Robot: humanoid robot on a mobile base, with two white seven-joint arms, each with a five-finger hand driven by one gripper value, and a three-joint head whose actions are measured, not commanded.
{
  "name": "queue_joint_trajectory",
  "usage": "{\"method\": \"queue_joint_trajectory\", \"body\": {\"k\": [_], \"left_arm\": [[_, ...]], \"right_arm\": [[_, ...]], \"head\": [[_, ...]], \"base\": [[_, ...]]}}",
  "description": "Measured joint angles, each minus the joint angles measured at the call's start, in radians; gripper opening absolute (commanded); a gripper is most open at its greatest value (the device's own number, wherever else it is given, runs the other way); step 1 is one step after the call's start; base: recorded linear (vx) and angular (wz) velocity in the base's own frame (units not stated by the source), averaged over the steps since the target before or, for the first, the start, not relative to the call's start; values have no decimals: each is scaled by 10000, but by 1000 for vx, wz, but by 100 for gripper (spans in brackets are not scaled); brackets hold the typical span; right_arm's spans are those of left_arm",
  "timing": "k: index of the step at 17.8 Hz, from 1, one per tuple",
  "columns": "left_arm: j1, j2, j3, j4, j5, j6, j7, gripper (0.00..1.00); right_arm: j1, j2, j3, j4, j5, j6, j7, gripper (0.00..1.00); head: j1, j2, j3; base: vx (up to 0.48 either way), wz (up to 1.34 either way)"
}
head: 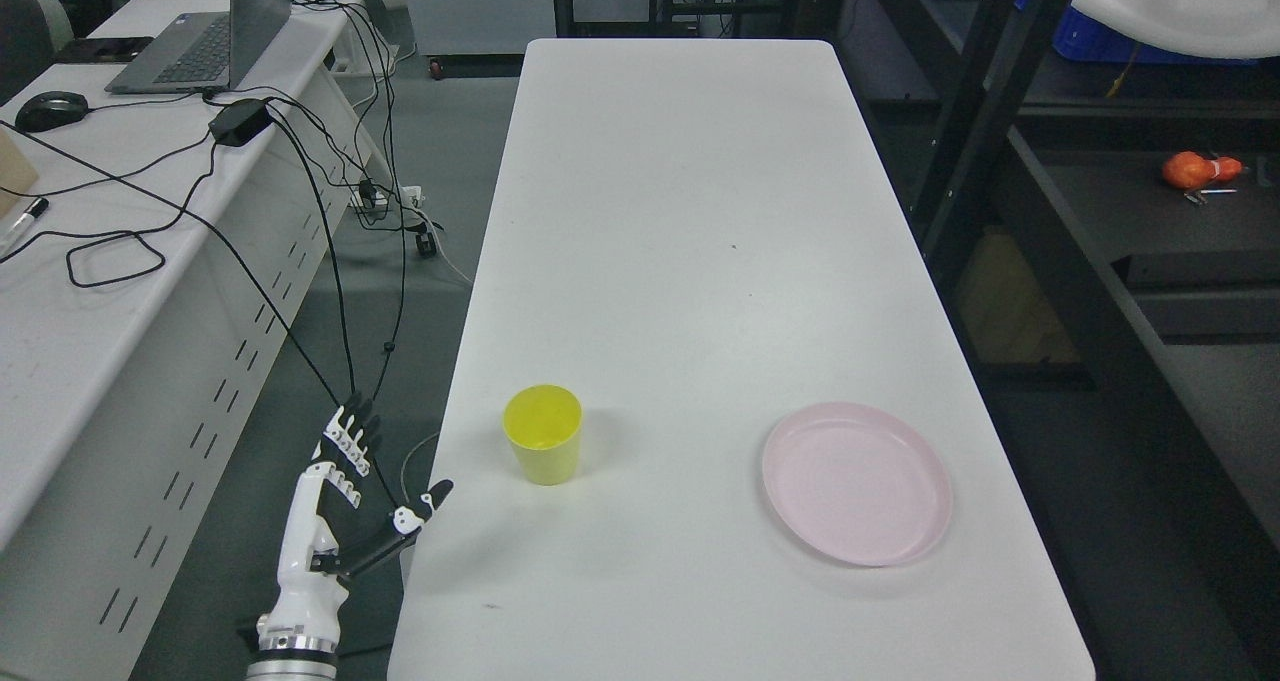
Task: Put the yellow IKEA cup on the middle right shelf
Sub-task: 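Raise the left hand and open its fingers beside the yellow cup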
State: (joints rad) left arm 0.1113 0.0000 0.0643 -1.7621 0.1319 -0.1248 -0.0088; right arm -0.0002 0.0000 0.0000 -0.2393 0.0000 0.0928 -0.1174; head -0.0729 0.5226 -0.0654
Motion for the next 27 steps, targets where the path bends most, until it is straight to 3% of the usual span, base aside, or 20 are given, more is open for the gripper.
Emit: {"method": "queue_joint_trajectory", "body": {"k": [7, 13, 22, 27], "left_arm": [[-27, 0, -327, 40, 349, -72, 0, 99], [-339, 0, -477, 283, 1654, 11, 0, 95], [-1998, 0, -361, 1448, 2356, 86, 18, 95], [-2962, 0, -424, 2315, 1626, 66, -160, 98]], "right_arm": [[2, 0, 0, 0, 0, 0, 0, 99], [2, 0, 0, 0, 0, 0, 0, 99], [1, 0, 0, 0, 0, 0, -15, 99], [2, 0, 0, 0, 0, 0, -53, 99]], "head": [[0, 0, 0], [0, 0, 0], [0, 0, 0], [0, 0, 0]], "base": [[-18, -7], [0, 0], [0, 0], [0, 0]]}}
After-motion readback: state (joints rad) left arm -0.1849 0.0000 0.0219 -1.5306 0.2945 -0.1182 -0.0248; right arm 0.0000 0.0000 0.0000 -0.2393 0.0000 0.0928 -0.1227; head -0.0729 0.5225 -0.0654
